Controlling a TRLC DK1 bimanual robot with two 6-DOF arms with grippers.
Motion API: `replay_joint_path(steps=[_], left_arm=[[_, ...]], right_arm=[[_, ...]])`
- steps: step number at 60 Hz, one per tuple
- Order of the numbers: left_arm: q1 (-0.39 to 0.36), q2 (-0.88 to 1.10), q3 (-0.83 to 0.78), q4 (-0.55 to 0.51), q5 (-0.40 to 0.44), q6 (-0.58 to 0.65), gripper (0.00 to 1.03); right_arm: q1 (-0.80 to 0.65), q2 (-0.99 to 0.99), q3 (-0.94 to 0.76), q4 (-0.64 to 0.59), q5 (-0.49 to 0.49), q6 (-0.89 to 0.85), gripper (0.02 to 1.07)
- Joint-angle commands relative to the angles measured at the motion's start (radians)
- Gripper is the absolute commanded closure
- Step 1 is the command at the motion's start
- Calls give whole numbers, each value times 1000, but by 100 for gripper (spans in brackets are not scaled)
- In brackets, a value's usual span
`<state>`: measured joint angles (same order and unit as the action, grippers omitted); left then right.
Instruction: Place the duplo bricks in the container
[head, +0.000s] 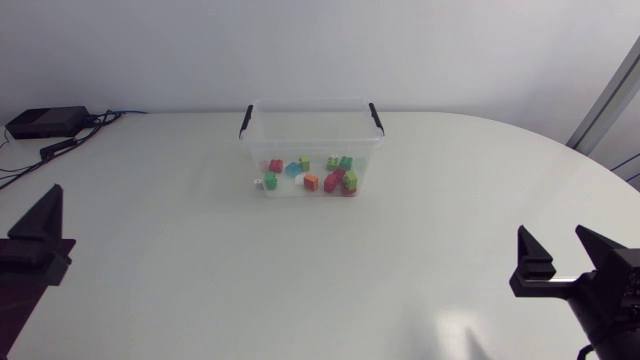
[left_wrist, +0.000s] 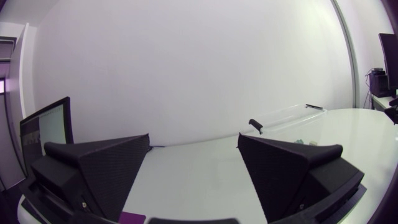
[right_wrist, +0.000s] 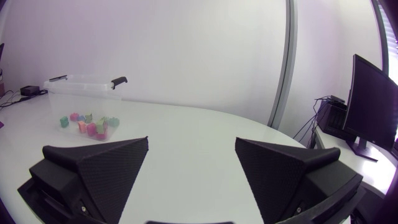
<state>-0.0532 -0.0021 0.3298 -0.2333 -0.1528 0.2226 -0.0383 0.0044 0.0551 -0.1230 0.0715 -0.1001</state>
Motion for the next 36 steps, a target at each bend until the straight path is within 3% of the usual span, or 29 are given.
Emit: replay_joint_path(steps=[1,36], left_arm=[[11,-7,-53,37,22,-50,4],[53,2,-330,233,153,-223,4]], right_arm=[[12,-7,-27,29,-13,29,6],[38,-4,-55,123,-72,100,6]])
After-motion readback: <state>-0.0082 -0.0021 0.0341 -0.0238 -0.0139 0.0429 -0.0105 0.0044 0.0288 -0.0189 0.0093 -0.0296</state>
